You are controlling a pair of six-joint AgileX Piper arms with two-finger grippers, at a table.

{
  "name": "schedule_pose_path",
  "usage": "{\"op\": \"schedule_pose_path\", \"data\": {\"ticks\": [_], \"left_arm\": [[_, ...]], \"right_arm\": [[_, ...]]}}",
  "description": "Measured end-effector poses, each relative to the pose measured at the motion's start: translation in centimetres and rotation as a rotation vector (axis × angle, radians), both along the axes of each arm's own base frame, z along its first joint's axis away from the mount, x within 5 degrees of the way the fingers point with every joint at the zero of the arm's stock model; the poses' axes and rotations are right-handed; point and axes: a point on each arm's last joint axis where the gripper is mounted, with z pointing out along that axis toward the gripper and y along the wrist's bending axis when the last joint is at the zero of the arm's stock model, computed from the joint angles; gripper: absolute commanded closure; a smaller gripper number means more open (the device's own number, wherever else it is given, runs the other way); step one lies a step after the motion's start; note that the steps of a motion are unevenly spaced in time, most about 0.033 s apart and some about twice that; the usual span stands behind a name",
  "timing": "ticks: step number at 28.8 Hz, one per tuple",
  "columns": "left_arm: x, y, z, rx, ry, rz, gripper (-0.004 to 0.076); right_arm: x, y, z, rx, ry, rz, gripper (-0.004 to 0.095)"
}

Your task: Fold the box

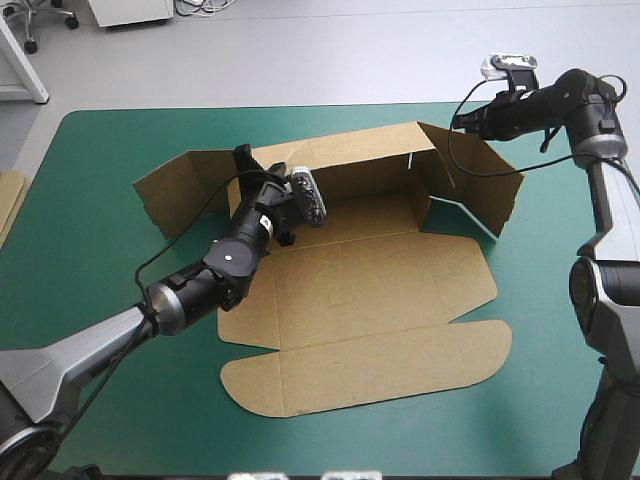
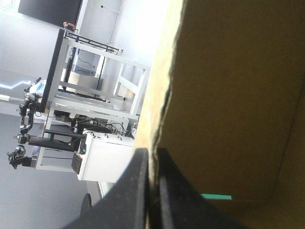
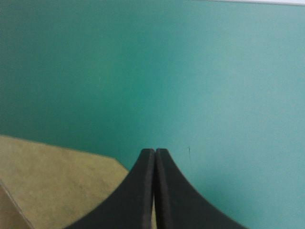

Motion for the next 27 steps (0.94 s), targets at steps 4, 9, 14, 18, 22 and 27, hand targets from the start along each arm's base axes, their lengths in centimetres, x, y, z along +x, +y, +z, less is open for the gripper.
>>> {"op": "schedule_pose_path", "data": {"ticks": [4,9,14,18,22,27], "left_arm": [[0.0,0.0,0.0,0.000,0.000,-0.001,0.0734],[0.0,0.0,0.0,0.000,0.001,-0.001,0.0734],[0.0,0.0,0.0,0.000,0.001,-0.001,0.0734],[0.0,0.0,0.0,0.001,0.001,-0.001,0.0734],[0.0,0.0,0.0,0.001,0.001,-0.001,0.0734],[0.0,0.0,0.0,0.001,0.001,-0.001,0.0734]], "right_arm": [[-0.7,0.5,-0.7,0.014,0.062,0.070,0.0926],[-1.7,0.7,0.1,0.011,0.063,0.109,0.0926],[-3.3,1.1,1.4,0.025,0.036,0.161,0.0926],[-4.6,1.4,0.0,0.043,0.054,0.186,0.0926],[-6.0,1.4,-2.4,0.038,0.065,0.192,0.0926],[-8.4,1.6,-3.1,0.033,-0.002,0.202,0.0926]]}}
